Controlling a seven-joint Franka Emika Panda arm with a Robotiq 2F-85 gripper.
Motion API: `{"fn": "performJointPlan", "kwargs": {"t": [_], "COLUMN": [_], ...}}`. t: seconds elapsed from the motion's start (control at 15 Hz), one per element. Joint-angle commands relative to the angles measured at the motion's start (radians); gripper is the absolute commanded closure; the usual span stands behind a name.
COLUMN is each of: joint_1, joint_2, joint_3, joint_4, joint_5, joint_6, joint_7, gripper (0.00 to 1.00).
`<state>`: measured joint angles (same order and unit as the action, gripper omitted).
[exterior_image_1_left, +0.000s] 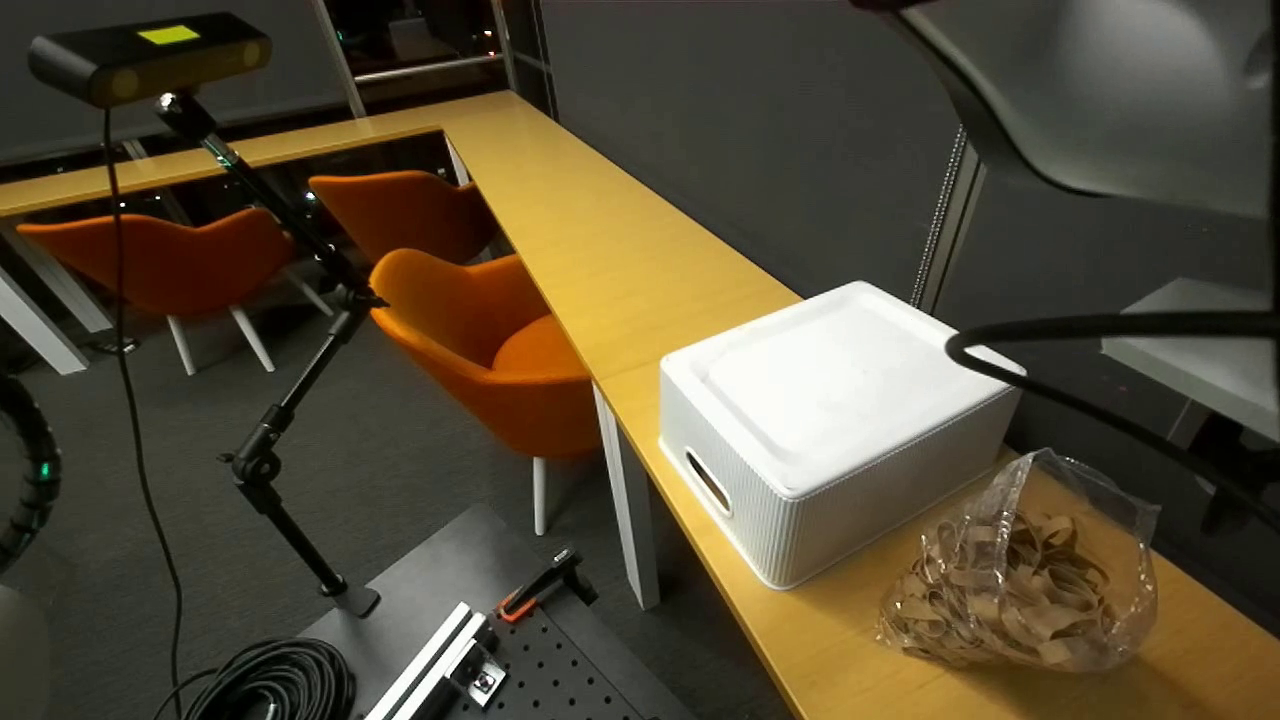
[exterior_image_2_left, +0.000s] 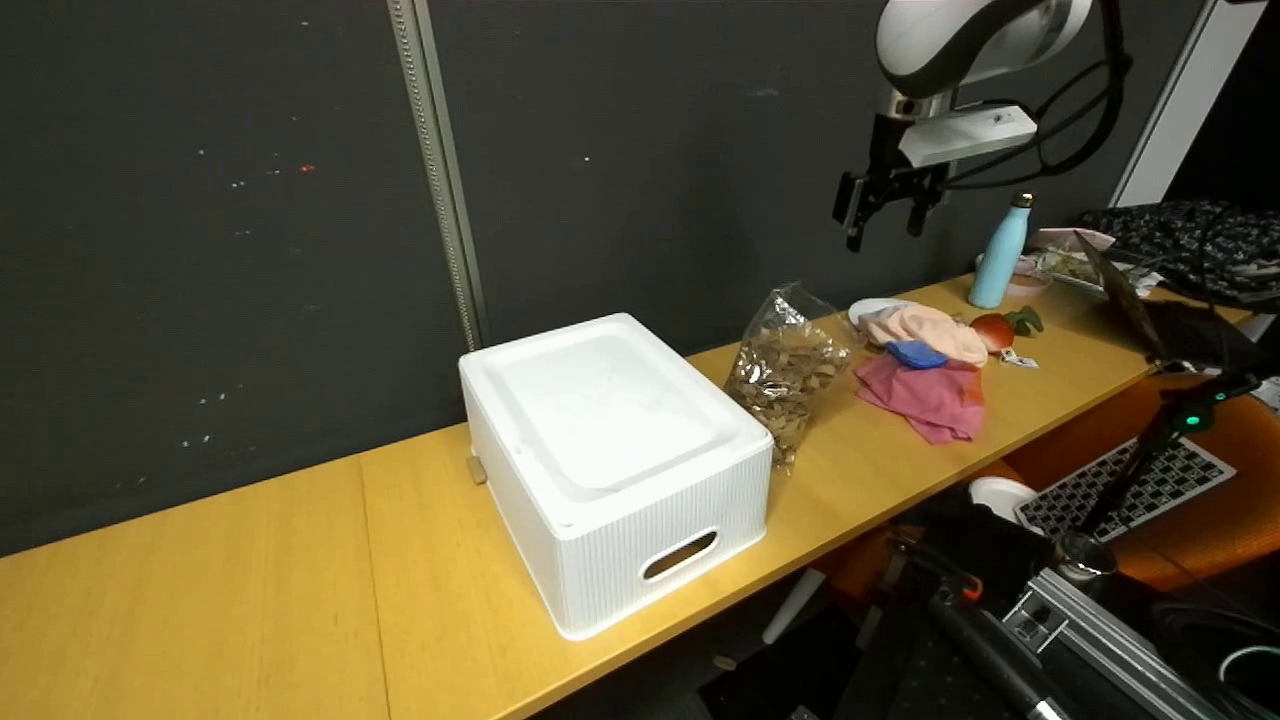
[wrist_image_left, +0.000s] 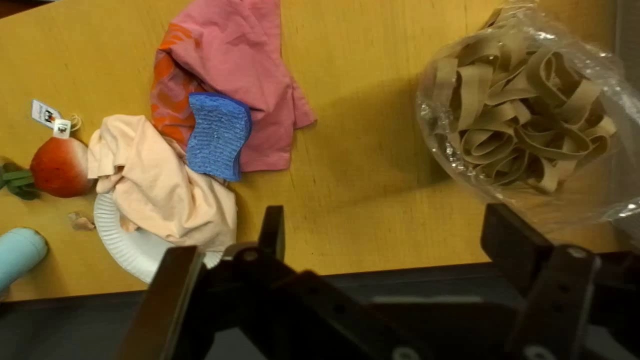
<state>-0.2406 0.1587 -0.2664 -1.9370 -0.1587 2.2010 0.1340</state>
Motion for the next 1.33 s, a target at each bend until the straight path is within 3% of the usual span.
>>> {"fn": "performJointPlan", "kwargs": {"t": [0.0,0.53,1.07,1.27], "joint_1": [-0.014,-0.027,-0.046,-0.034], "joint_2": [0.071,0.147,0.264,0.284], "joint_3": [-0.022,-0.106,-0.09,-0.1], "joint_4": [0.048,0.06,0.056,0.044], "joint_5": [-0.041,-0.147,-0.04,-0.025], "joint_6": [0.014,0.089,0.319,0.352], "joint_7": [0.04,0.193,0.178,0.188], "gripper": [0.0,0.0,0.0,0.0]}}
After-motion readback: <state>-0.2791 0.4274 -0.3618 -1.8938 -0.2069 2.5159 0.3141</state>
